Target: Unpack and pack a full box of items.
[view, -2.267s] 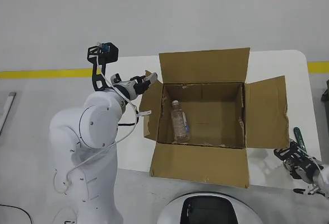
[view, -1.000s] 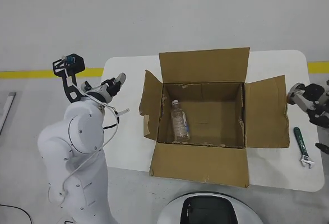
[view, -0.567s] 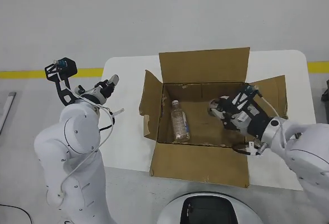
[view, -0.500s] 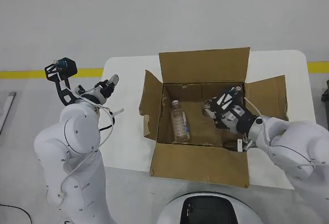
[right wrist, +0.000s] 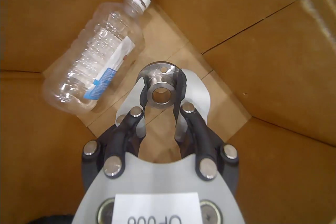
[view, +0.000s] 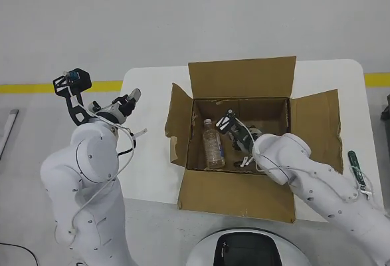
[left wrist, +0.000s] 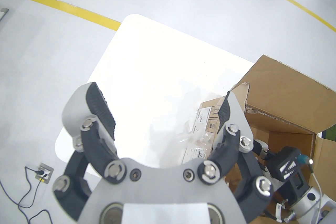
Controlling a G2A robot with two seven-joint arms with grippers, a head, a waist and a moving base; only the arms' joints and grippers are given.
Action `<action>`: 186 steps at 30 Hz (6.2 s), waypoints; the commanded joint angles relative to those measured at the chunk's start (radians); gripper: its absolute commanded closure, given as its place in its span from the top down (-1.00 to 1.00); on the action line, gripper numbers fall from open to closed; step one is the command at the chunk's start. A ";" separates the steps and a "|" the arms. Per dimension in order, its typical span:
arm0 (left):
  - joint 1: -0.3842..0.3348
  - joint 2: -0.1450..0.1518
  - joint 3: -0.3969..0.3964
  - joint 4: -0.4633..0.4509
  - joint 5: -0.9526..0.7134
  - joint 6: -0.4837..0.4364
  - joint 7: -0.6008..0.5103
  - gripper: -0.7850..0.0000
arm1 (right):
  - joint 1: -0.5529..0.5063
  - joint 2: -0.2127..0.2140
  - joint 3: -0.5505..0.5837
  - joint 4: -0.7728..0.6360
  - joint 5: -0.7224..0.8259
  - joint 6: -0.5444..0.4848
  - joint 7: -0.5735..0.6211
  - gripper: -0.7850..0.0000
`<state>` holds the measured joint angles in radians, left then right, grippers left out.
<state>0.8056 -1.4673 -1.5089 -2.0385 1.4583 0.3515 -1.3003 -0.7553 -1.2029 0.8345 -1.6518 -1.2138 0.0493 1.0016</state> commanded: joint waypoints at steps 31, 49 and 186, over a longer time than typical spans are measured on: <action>0.000 0.000 0.000 0.000 0.000 0.000 0.000 1.00 | -0.326 0.079 0.833 -0.685 0.071 -0.194 0.283 -0.01; 0.000 0.000 0.000 0.000 0.000 0.000 0.000 1.00 | -0.840 0.084 1.437 -0.465 0.380 -0.395 0.407 0.29; 0.000 0.000 0.000 0.000 0.000 0.000 0.000 1.00 | -0.280 0.128 0.327 -0.279 0.396 0.242 -0.103 -0.38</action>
<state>0.8056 -1.4673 -1.5089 -2.0385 1.4583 0.3515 -1.3003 -1.0416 -1.0740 1.1664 -1.9379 -0.8146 0.2857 0.8927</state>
